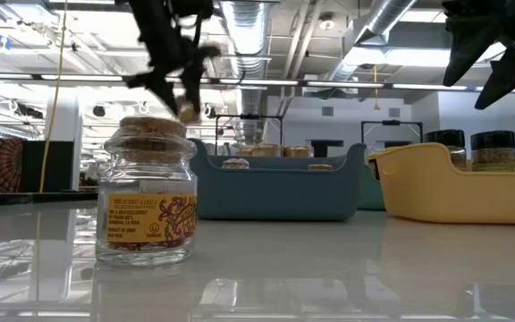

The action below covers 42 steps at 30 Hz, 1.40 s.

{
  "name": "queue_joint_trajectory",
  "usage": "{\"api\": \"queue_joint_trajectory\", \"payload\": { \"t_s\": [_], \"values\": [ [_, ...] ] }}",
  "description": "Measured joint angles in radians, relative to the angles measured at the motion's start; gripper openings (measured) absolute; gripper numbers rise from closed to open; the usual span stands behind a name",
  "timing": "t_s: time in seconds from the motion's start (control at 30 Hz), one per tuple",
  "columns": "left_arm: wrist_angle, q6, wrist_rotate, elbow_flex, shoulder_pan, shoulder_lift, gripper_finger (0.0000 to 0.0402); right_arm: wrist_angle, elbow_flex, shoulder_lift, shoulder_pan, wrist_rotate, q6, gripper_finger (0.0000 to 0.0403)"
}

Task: Sort spices by type
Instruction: Put the brown spice bottle into the blue bin

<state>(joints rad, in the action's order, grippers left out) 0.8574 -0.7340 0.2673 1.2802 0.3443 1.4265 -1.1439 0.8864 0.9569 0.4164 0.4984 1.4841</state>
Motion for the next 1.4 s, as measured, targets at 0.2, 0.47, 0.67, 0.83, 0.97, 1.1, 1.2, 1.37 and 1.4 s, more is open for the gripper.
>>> {"api": "queue_joint_trajectory", "payload": {
  "t_s": [0.2, 0.47, 0.67, 0.83, 0.97, 1.1, 1.2, 1.37, 1.4],
  "values": [
    [0.030, -0.087, 0.037, 0.132, -0.140, 0.050, 0.0183, 0.005, 0.000, 0.000, 0.000, 0.000, 0.000, 0.0365],
    [0.048, -0.108, 0.053, 0.353, -0.316, 0.266, 0.0183, 0.053, 0.000, 0.000, 0.000, 0.000, 0.000, 0.0365],
    [0.090, -0.077, 0.049, 0.505, -0.386, 0.409, 0.0183, 0.095, 0.000, 0.000, 0.000, 0.000, 0.000, 0.0365],
    [0.100, -0.075, 0.020, 0.531, -0.411, 0.479, 0.0183, 0.100, 0.000, 0.000, 0.000, 0.000, 0.000, 0.0365],
    [0.103, -0.082, 0.009, 0.531, -0.430, 0.533, 0.0183, 0.103, 0.000, 0.000, 0.000, 0.000, 0.000, 0.0365],
    [0.092, -0.085, 0.007, 0.531, -0.437, 0.594, 0.0183, 0.106, 0.000, 0.000, 0.000, 0.000, 0.000, 0.0365],
    [0.088, -0.090, 0.010, 0.531, -0.435, 0.645, 0.0183, 0.107, 0.000, 0.000, 0.000, 0.000, 0.000, 0.0365],
    [0.062, -0.093, 0.001, 0.531, -0.426, 0.707, 0.0183, 0.106, 0.000, 0.000, 0.000, 0.000, 0.000, 0.0365],
    [0.061, -0.095, -0.006, 0.531, -0.424, 0.716, 0.0183, 0.106, 0.000, 0.000, 0.000, 0.000, 0.000, 0.0365]
  ]
}}
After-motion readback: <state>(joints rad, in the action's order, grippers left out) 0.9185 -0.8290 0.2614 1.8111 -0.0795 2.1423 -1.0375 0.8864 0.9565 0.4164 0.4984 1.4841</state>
